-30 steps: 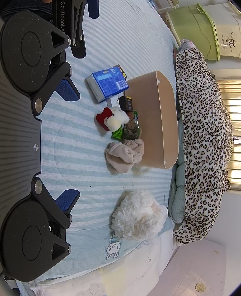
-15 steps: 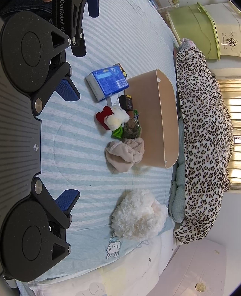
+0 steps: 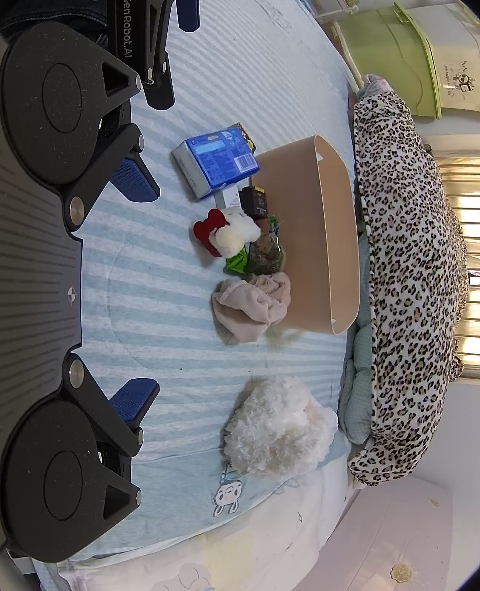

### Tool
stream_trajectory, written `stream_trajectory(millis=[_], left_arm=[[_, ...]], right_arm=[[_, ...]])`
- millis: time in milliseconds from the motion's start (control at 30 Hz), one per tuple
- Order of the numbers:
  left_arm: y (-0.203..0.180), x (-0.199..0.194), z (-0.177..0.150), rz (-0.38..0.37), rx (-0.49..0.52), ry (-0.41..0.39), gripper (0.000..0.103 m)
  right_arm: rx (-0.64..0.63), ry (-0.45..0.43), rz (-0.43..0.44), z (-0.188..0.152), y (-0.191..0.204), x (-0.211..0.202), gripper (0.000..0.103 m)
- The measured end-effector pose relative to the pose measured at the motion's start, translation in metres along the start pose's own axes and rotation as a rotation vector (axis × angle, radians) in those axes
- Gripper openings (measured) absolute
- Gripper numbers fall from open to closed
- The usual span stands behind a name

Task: Organize objects
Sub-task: 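Approach the blue box with the left tool and the pink cloth with the right tool, then grasp the blue box with the left tool while the right tool grasps the pink cloth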

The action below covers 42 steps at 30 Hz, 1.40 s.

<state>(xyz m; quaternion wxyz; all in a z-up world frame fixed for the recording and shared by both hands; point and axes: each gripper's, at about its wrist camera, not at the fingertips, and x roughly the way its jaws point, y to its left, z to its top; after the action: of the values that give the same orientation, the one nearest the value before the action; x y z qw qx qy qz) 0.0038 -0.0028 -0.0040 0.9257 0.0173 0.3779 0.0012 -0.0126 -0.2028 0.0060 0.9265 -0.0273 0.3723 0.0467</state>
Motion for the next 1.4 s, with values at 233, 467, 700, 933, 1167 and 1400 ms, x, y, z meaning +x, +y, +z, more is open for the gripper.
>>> stream_trajectory(millis=[233,467,700,933,1167,1400], left_arm=[[0.001,0.003,0.0,-0.003,-0.001,0.004,0.103],[0.0,0.008,0.002,-0.006,0.002,0.012,0.103],[-0.001,0.016,0.01,-0.009,0.001,0.013,0.103],[-0.004,0.031,0.024,-0.01,-0.005,0.011,0.103],[-0.01,0.052,0.042,-0.002,-0.001,0.0,0.103],[-0.008,0.084,0.06,0.02,-0.029,0.02,0.103]], right_arm=[[0.004,0.004,-0.007,0.001,-0.001,0.004,0.103],[0.008,0.006,-0.015,0.003,-0.004,0.008,0.103],[0.024,-0.003,-0.022,0.011,-0.011,0.016,0.103],[0.034,-0.008,-0.027,0.026,-0.018,0.032,0.103],[0.039,-0.046,-0.026,0.048,-0.022,0.054,0.103],[0.046,-0.055,-0.021,0.075,-0.027,0.089,0.103]])
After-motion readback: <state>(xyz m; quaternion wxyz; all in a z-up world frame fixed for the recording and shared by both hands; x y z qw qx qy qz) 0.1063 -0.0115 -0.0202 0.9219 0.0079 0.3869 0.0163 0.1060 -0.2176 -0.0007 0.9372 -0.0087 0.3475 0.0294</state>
